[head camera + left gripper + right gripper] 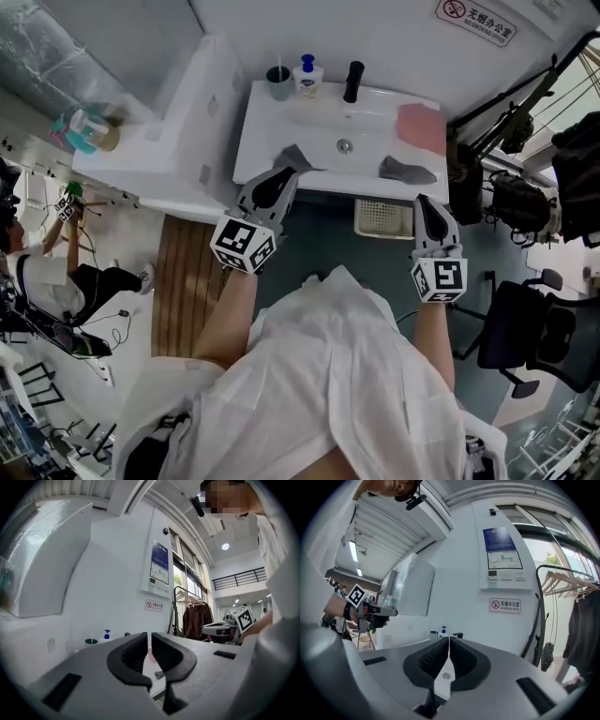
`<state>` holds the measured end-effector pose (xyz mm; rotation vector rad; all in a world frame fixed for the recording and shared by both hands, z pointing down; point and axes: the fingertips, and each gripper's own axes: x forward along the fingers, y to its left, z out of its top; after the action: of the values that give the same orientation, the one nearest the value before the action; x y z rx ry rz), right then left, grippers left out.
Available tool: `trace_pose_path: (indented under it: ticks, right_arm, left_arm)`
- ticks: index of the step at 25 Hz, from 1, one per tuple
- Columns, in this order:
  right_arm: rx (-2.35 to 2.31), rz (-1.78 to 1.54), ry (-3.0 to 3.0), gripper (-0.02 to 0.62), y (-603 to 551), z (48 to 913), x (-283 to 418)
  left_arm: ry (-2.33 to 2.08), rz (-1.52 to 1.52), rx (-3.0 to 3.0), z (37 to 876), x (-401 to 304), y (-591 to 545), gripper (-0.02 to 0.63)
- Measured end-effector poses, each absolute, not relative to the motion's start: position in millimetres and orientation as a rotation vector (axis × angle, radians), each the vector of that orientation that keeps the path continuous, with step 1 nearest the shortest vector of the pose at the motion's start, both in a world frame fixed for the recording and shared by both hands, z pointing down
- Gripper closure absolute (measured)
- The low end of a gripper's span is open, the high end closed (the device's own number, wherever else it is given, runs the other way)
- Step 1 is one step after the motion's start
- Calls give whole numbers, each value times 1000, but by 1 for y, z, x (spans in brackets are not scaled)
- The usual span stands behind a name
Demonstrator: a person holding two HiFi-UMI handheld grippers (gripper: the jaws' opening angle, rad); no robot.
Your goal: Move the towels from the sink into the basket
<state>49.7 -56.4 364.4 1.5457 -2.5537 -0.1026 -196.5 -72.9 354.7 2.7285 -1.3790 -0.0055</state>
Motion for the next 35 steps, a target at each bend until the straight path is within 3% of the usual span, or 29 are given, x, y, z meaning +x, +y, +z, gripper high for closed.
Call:
trace_pose_path:
  ticks: [22,35]
  right_arm:
    - [1365,-71,-2605,565,-131,381,106]
    - [1094,-80,-2531,563,-162,439,111]
  left_arm:
    - [-1361,42,2691,373,-102,-139,575]
    - [-1318,115,2655,409,-67,-163,574]
